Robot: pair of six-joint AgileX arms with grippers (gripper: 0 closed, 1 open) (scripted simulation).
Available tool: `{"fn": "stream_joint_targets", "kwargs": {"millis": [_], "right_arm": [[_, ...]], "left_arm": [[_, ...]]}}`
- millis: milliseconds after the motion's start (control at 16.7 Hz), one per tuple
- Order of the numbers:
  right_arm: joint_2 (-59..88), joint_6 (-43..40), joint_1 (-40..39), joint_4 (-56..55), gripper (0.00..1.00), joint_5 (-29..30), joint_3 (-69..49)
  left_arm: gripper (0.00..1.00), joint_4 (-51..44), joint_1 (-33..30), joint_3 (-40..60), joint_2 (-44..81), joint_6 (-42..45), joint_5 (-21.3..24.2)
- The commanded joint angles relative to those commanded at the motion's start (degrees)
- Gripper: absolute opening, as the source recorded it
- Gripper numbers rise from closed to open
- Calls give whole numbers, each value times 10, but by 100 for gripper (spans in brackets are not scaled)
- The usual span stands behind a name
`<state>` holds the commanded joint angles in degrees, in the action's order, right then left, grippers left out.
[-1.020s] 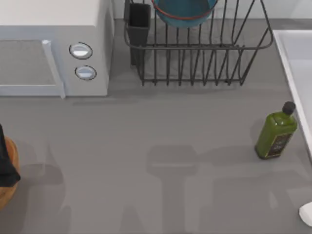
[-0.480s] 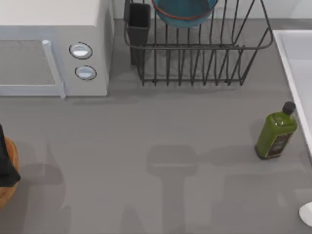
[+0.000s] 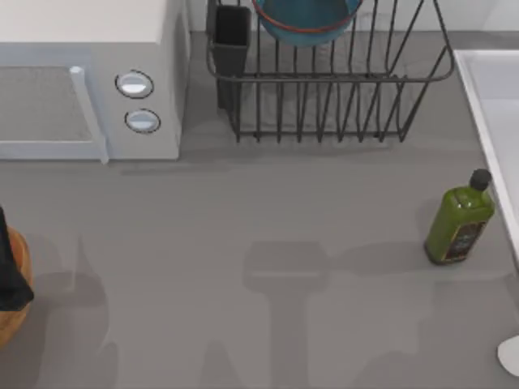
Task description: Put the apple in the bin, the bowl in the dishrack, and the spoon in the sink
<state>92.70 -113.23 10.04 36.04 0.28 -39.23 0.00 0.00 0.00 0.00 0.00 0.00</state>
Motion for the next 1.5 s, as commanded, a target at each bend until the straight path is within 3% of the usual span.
{"fn": "stream_joint_targets", "kwargs": {"millis": [360, 1140, 1500], "right_arm": [[14, 0, 0, -25, 100, 0, 15], [14, 0, 0, -25, 2, 0, 15], [14, 0, 0, -25, 0, 0, 15]], "left_arm": [[100, 0, 0, 0, 0, 0, 0], [100, 0, 0, 0, 0, 0, 0], [100, 0, 0, 0, 0, 0, 0]]}}
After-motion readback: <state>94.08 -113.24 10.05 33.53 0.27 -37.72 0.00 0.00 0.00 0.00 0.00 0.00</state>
